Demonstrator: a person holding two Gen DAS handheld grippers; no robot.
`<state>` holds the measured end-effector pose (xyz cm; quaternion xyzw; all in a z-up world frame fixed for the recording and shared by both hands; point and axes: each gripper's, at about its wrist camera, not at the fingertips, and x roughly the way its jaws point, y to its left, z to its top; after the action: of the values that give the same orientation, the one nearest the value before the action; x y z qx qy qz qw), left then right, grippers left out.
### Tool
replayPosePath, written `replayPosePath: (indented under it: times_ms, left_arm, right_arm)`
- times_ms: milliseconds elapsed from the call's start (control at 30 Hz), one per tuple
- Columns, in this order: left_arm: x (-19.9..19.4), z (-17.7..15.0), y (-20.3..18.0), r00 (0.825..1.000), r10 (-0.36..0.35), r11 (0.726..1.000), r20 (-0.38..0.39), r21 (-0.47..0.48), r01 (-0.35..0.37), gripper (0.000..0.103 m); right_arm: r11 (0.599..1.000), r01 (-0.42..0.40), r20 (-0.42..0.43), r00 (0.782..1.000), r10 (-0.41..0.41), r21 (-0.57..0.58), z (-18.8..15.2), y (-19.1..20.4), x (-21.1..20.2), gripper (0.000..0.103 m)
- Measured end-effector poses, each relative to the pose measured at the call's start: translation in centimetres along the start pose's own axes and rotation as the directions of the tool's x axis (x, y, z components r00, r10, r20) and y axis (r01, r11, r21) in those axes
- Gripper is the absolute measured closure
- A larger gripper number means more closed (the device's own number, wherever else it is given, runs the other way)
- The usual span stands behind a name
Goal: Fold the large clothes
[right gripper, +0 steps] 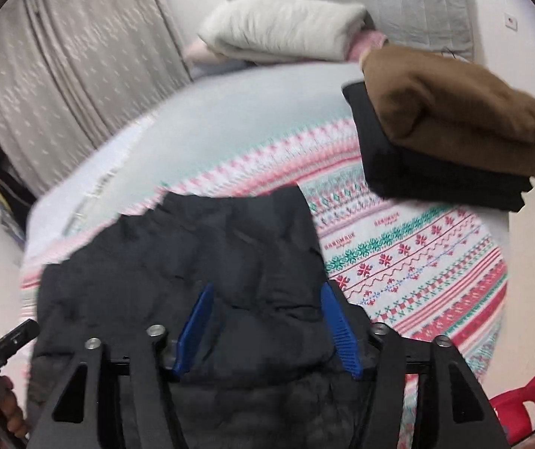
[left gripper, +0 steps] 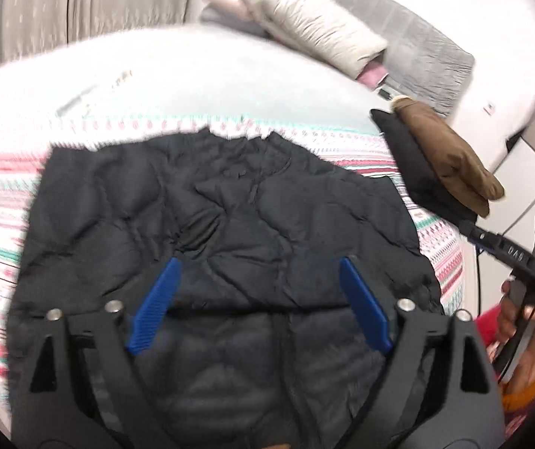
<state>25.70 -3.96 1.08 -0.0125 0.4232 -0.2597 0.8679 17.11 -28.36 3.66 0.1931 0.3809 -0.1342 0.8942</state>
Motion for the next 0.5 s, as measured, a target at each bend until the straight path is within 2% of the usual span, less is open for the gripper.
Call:
replayPosePath:
  times_ms: [67, 167, 267, 400, 500]
  left_arm:
    - [-2.9, -0.5, -0.2, 0.999, 0.048, 0.998, 0.018, 0.048, -0.049, 0.012]
    - [-6.4, -1.8, 0.0, 0.996, 0.080, 0.994, 0.037, 0.074, -0.082, 0.005]
    - [-9.5, -3.5, 1.0, 0.997, 0.072, 0.994, 0.027, 0.079, -0.074, 0.005]
    - [-12.2, -5.9, 3.4, 0.999, 0.036, 0.999, -0.022, 0.041, -0.035, 0.005]
    - [-13.8, -7.7, 5.3, 0.999, 0.019, 1.000, -0.049, 0.009, -0.018, 0.005]
  right_arm:
    - [0.999, -0.023, -0.010, 1.000, 0.023, -0.033, -0.4, 0.5, -2.4, 0.031]
    - [0.994, -0.024, -0.021, 1.000, 0.022, -0.102, -1.5, 1.4, -5.0, 0.027]
    - [0.983, -0.054, -0.036, 0.998, 0.048, -0.175, -3.4, 2.2, -7.4, 0.022]
    - [0.969, -0.116, -0.083, 0.992, 0.100, -0.217, -6.0, 2.4, -8.9, 0.021]
    - [0.961, -0.124, -0.119, 0.988, 0.097, -0.247, -8.1, 2.4, -9.8, 0.020]
